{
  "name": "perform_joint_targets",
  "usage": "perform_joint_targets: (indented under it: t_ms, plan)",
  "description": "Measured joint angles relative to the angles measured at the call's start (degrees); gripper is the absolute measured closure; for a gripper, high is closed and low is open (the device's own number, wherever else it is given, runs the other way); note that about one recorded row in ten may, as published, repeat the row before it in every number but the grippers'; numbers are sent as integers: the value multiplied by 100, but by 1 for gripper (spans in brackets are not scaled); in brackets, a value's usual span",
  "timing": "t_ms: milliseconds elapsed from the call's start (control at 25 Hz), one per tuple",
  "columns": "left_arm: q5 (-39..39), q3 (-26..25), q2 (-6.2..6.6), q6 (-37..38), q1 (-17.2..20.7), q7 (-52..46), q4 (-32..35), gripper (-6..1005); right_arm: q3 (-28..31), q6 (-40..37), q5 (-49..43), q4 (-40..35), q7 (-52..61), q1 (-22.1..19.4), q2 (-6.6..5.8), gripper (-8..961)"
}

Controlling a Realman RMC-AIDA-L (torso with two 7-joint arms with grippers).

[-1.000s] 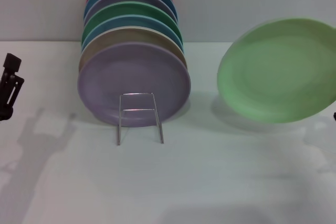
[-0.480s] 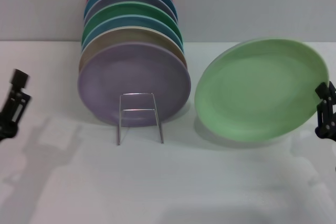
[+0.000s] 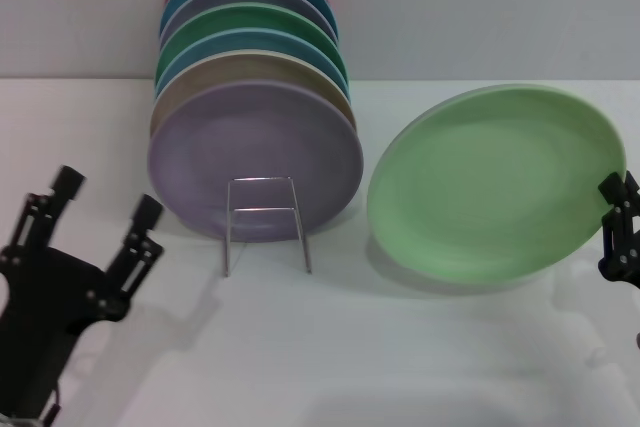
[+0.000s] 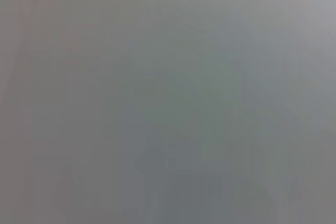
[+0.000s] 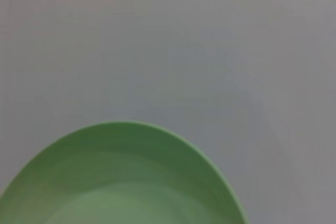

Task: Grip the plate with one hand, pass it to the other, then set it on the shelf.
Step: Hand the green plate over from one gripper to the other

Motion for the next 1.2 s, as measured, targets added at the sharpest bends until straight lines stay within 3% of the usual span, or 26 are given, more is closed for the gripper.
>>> perform_joint_targets:
  t_ms: [200,760,1200]
  plan:
    - [6,321,0,-365,-63,34,-98,211,-520,24,577,-64,-103,4,0,936]
    - [46,483,6,-755,-142,49,-242,212,-2509,63,2772,-983,-1688,-357,0,937]
    - [46,603,16,-995,-254,170,-309,212,-4026,-817,4552,-1196,-2594,-507,0,936]
